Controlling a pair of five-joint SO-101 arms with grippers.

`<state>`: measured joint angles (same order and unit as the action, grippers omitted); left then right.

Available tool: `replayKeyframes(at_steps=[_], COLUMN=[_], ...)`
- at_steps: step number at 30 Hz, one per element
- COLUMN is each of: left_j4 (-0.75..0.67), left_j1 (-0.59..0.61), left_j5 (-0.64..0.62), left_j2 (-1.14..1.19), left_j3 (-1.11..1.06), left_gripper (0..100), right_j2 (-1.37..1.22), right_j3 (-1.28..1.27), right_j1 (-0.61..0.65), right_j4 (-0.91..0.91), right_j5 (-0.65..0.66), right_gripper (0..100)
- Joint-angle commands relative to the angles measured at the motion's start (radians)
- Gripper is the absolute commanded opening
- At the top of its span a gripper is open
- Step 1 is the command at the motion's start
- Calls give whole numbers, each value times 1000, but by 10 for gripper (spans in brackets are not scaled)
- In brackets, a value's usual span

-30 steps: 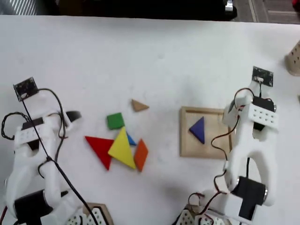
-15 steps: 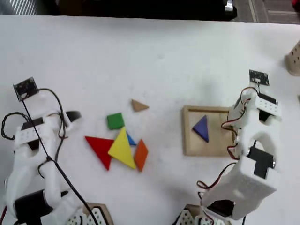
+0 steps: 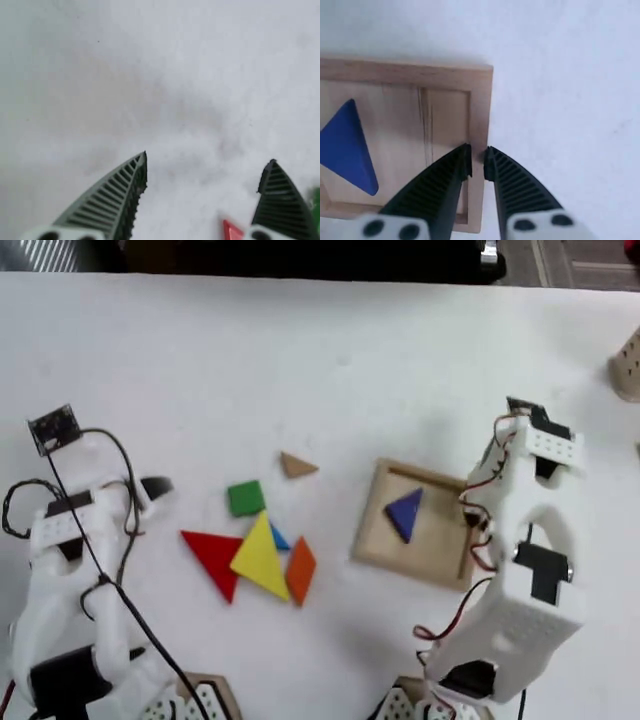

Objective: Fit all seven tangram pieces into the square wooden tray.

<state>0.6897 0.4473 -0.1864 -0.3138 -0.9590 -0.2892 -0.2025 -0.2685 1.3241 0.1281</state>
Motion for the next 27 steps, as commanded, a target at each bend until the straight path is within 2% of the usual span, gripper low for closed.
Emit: replayKeyframes(at_steps=[1,6,10,14,16,18,22,27], left_j4=[-18,-18,-18,-17,-15,-18,37,232], left_j1=[-12,-12,-12,-12,-18,-33,-119,-317], left_j5=[12,12,12,12,12,11,9,11], left_j2=[-47,-47,-47,-47,-48,-48,-48,-48], left_j3=[6,6,5,5,6,12,72,269], left_gripper=[350,350,350,350,350,350,339,197], right_j2=[113,260,372,423,440,458,512,572], right_j3=[-58,-253,-359,-422,-442,-460,-551,-646], right_j1=[97,188,189,185,174,142,19,-64], right_j4=[10,-99,-157,-160,-162,-163,-266,-283], right_j5=[-43,-52,-43,-43,-41,-15,86,124], right_gripper=[18,18,26,157,189,159,22,41])
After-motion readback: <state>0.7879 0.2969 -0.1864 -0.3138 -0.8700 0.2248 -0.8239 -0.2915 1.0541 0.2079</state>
